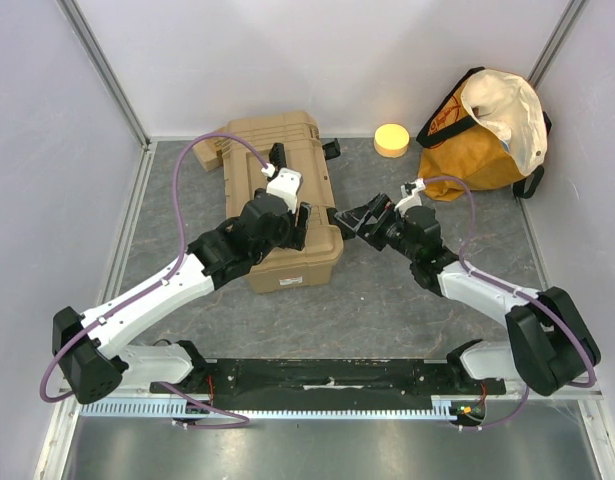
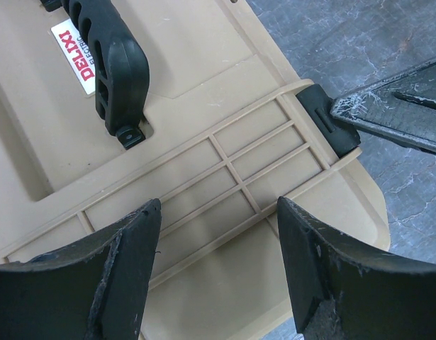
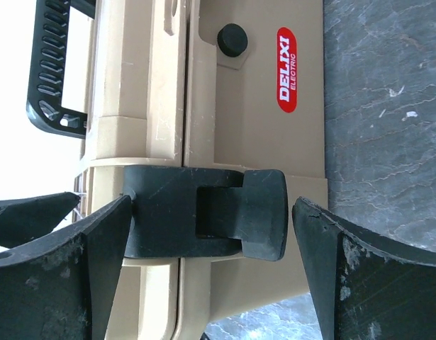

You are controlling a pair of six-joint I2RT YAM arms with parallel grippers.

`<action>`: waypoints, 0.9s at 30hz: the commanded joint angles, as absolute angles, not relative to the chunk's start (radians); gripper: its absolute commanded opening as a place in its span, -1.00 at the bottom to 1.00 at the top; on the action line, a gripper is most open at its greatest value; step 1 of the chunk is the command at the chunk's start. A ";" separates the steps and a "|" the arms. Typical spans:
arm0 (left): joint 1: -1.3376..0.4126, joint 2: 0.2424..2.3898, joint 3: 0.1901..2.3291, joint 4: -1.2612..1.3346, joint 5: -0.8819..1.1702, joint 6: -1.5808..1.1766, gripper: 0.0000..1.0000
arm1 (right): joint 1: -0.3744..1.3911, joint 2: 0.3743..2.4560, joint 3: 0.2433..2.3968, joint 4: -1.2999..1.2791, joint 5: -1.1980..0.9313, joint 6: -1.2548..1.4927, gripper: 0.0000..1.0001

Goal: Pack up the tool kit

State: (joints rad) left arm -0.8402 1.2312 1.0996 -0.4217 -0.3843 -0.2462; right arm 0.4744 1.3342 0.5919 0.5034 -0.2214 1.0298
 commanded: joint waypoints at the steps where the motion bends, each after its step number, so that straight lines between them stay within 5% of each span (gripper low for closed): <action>1: -0.833 1.313 1.038 -0.706 -0.345 -0.324 0.46 | 0.505 1.315 0.621 0.157 -0.169 0.878 0.96; 15: -0.835 1.333 1.132 -0.753 -0.360 -0.288 0.47 | 0.503 1.204 0.922 -0.276 0.175 0.657 0.84; 19: -0.834 1.328 1.127 -0.779 -0.370 -0.291 0.47 | 0.503 1.232 0.995 -0.339 0.250 0.559 0.48; 27: -0.836 1.335 1.118 -0.807 -0.367 -0.266 0.47 | 0.505 1.419 1.155 -0.436 0.221 0.364 -0.58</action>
